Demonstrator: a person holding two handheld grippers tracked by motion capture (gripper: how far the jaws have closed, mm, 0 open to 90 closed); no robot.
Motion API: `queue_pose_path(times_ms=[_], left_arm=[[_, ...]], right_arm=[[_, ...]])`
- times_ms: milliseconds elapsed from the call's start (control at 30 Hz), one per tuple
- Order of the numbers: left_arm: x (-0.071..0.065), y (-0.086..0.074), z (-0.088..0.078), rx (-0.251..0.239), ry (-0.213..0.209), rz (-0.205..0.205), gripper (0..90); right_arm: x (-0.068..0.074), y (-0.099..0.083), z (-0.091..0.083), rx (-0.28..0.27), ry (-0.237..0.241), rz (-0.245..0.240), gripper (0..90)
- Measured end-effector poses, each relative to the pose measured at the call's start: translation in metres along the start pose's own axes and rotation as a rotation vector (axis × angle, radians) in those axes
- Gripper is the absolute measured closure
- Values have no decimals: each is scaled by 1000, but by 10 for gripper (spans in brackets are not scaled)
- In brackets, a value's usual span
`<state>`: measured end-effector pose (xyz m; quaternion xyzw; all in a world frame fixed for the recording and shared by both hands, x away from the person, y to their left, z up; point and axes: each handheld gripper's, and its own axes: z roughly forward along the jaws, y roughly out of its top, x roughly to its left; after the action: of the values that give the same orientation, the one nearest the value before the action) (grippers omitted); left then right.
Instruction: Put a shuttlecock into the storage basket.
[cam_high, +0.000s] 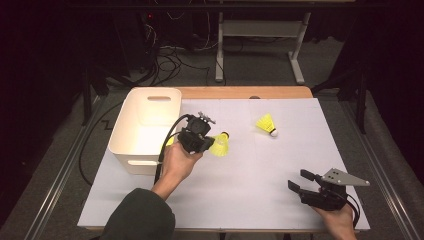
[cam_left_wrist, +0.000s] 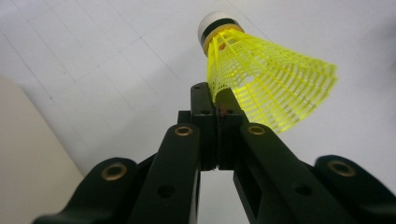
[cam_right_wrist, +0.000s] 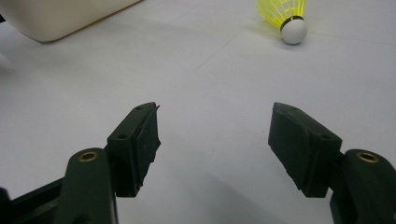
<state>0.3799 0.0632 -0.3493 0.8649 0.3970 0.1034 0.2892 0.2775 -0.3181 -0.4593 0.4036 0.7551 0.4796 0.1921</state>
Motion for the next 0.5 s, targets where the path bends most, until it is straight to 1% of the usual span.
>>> queue_pose_path(times_ms=[267,433,500], left_arm=[[4,5,-8,-11,11,-3,895],[8,8,-10,-2,12,-13,895],[9,10,-11,-3,16,-14,895]], right_arm=[[-1,-3,-2,-17,-23,-15,338],[-1,-5,-1,-6,-30,-13,335],[0,-5,-1,1,-31,-19,335]])
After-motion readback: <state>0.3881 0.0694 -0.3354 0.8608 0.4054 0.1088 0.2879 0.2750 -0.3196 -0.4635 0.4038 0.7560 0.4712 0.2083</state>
